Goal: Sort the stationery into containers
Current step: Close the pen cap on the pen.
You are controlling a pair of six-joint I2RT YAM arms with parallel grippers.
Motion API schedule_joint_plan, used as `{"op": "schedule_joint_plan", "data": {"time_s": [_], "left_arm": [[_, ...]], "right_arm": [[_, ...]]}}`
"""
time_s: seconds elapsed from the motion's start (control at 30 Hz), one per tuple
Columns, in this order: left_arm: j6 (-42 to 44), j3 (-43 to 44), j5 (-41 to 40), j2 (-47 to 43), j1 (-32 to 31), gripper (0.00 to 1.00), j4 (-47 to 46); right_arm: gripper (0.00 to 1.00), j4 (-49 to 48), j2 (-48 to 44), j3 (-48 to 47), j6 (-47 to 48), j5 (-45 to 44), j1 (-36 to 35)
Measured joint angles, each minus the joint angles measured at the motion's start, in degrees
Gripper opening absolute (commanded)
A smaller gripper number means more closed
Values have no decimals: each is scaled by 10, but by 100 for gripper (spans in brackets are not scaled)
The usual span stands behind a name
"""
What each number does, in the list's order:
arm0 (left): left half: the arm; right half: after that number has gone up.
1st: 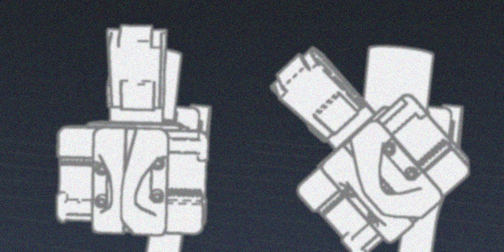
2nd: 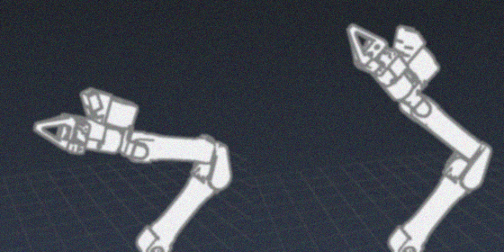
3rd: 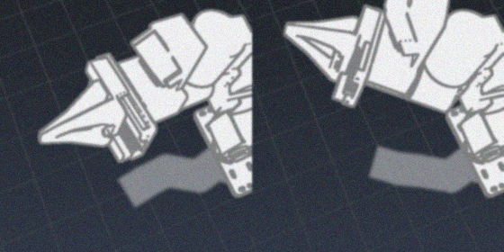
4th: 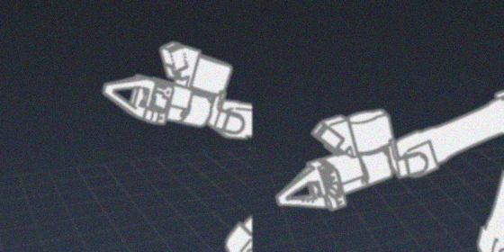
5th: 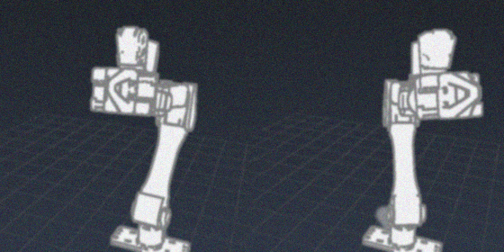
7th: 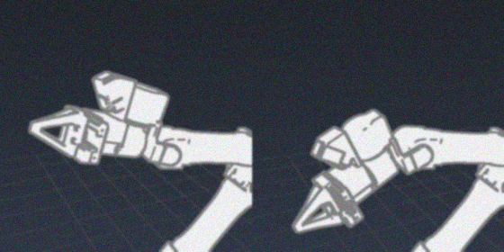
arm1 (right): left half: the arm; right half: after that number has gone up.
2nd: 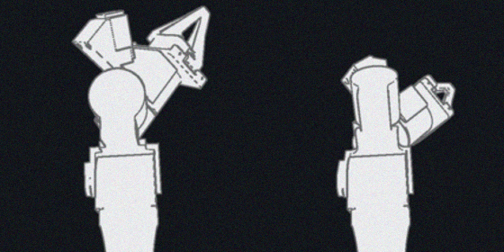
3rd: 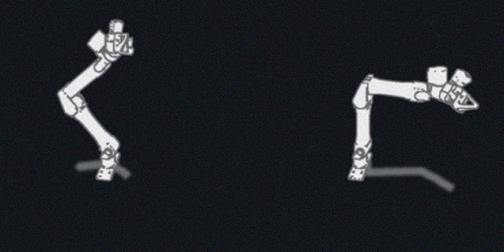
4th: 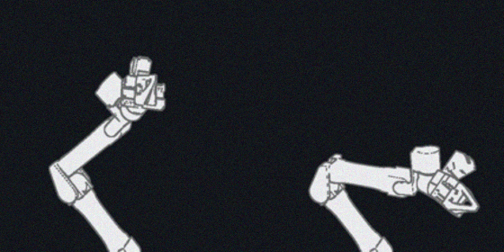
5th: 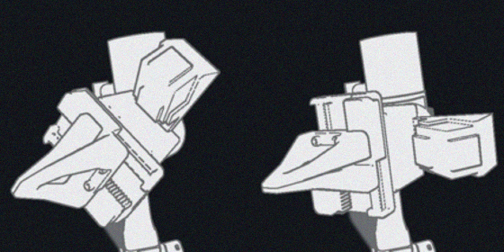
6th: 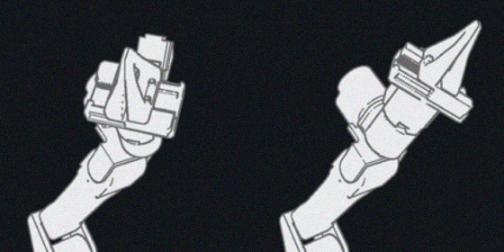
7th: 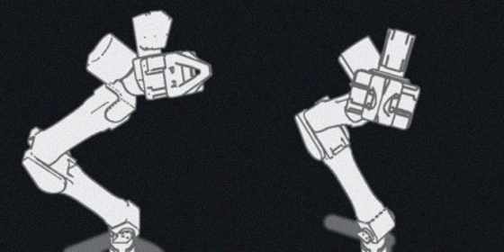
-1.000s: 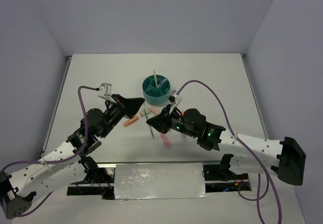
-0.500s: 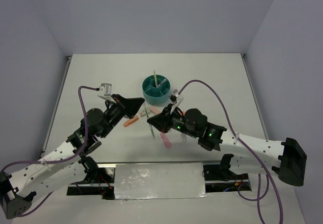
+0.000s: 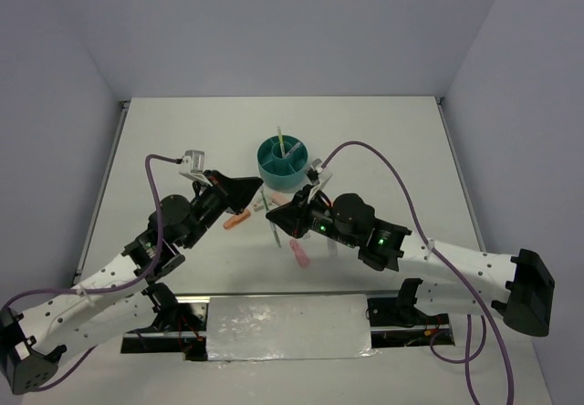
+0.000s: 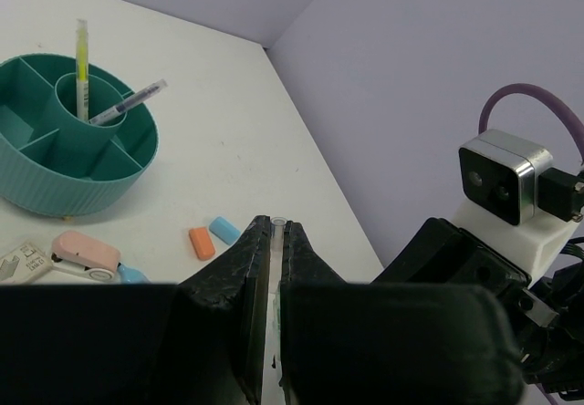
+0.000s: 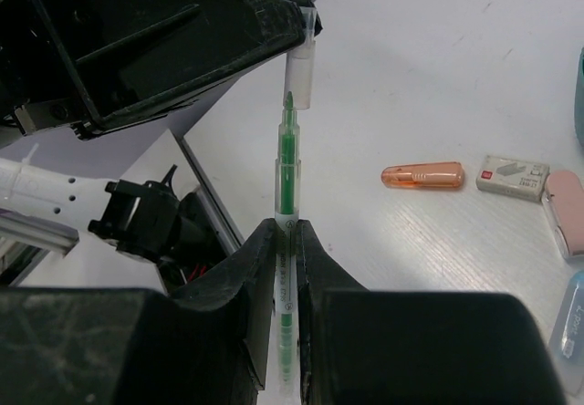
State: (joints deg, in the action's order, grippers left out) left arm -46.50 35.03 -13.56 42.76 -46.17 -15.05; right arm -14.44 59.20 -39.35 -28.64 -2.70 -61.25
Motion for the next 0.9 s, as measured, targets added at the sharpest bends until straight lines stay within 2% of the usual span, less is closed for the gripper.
{"op": "schedule_joint_plan", "data": {"time_s": [0.57,0.83,0.9], "left_arm": [[-17,-9,12,-22,6,1,-20],[28,5,23,-12,7,25,-21],[45,15,27,-12,7,23,-14]], "right_arm": [[0,-5,33,-51,15,-7,8],[0,-19,34,-53,76,10,13],[0,-24,34,-53,86,13,13]]}}
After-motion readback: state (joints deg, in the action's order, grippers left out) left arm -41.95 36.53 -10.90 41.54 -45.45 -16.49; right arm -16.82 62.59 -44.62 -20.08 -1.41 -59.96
